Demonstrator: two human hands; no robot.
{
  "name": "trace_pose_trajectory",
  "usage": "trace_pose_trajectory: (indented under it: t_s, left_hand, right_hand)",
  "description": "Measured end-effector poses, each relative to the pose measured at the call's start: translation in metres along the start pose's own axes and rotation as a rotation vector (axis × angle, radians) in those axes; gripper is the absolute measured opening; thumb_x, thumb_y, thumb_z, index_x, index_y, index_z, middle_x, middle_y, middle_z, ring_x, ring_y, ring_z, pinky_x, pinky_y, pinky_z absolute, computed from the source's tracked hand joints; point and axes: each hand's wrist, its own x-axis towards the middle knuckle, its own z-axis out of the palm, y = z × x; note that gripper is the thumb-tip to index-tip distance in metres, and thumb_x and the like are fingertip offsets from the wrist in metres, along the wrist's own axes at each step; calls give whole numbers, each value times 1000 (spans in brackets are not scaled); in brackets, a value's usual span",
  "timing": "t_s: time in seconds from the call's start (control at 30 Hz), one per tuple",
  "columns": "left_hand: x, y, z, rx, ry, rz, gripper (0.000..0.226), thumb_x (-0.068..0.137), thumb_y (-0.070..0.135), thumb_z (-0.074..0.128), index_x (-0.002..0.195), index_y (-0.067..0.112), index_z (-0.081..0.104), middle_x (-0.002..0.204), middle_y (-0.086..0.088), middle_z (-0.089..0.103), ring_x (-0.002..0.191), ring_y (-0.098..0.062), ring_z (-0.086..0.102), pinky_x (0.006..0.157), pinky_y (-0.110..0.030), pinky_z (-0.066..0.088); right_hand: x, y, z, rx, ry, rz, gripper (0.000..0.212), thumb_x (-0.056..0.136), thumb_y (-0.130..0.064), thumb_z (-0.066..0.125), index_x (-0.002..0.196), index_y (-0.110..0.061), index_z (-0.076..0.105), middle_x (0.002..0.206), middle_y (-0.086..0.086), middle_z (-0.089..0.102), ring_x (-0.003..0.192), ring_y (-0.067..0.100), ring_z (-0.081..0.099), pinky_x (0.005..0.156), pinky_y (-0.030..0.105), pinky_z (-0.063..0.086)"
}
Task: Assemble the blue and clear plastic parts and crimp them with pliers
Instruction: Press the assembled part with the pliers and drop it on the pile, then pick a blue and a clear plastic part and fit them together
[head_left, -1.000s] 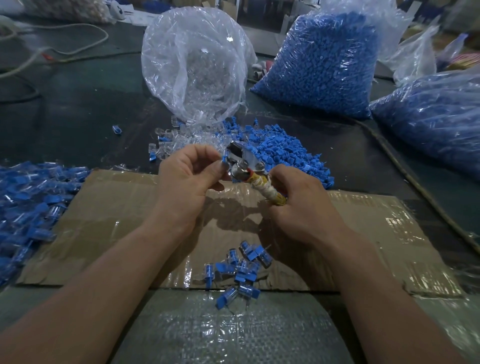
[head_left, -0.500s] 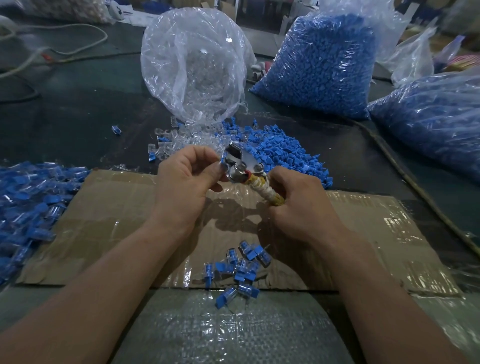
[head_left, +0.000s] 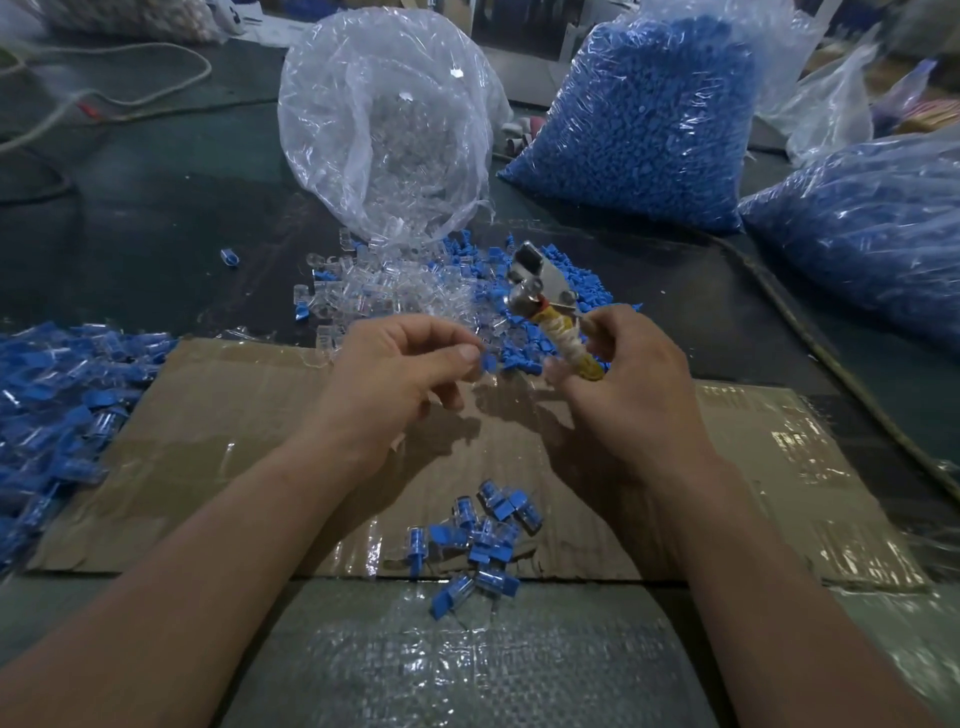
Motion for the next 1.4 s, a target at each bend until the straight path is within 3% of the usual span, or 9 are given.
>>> trace_pose_trajectory:
  t_s: [0.17,0.33,0.63,0.73,0.83,0.93,1.13,1.23,1.4]
  left_hand:
    - [-7,4,4,41,-298,-43,10,63,10,70,72,14,67,59,-2,68,45,-3,58,40,-12,42]
    - [-11,3,1,80,-514,25,10,58,15,72,68,15,72,66,0,70,61,-8,66,58,-14,51]
    - [-12,-1,0,130,-672,15,20,60,22,81,76,15,72,66,2,70,62,-8,64,60,-16,52]
    - [-12,0,1,89,-529,23,20,64,31,77,74,15,71,64,5,68,60,-4,63,58,-15,51]
    - [-5,-6,6,254,-19,80,9,75,19,68,72,27,67,67,9,65,60,6,58,54,-8,45]
    - [5,-11,-2,620,283,189,23,85,14,63,106,22,64,91,10,57,67,4,53,59,3,37]
    - [12,-22,-8,1048,84,125,60,90,30,54,144,21,29,131,-1,31,107,-7,35,91,-22,30]
    - [13,-25,-9,1171,25,115,53,92,38,48,140,18,37,137,-2,30,124,-16,32,105,-33,28]
    - [12,-27,-10,1102,45,231,35,89,33,55,120,17,58,120,1,43,106,-7,37,93,-25,30]
  right_hand:
    - [3,9,0,-121,-18,102,43,69,-49,73,95,-25,49,92,-6,50,92,16,50,76,31,41]
    - [6,12,1,-205,-54,182,59,66,-56,71,109,-19,54,100,-3,53,98,18,51,85,38,44]
    - [7,16,0,-279,-151,222,71,66,-61,69,119,-16,51,112,3,54,106,22,48,83,34,38]
    - [8,16,-1,-270,-170,231,70,66,-62,68,117,-16,51,112,4,53,104,22,47,79,32,36]
    - [8,16,0,-282,-191,245,72,66,-64,66,118,-16,49,113,3,52,105,22,46,79,31,34]
    - [8,16,-1,-286,-199,243,74,64,-68,64,115,-17,49,112,4,51,103,21,44,78,30,32]
    - [9,13,-2,-294,-218,245,81,61,-71,62,119,-16,47,114,3,49,103,20,43,78,30,30]
    - [8,12,-3,-305,-213,233,82,63,-72,60,121,-15,47,113,3,50,105,20,45,79,29,31]
    - [7,10,-3,-324,-188,218,79,68,-72,55,121,-14,48,113,4,51,105,21,47,87,33,37]
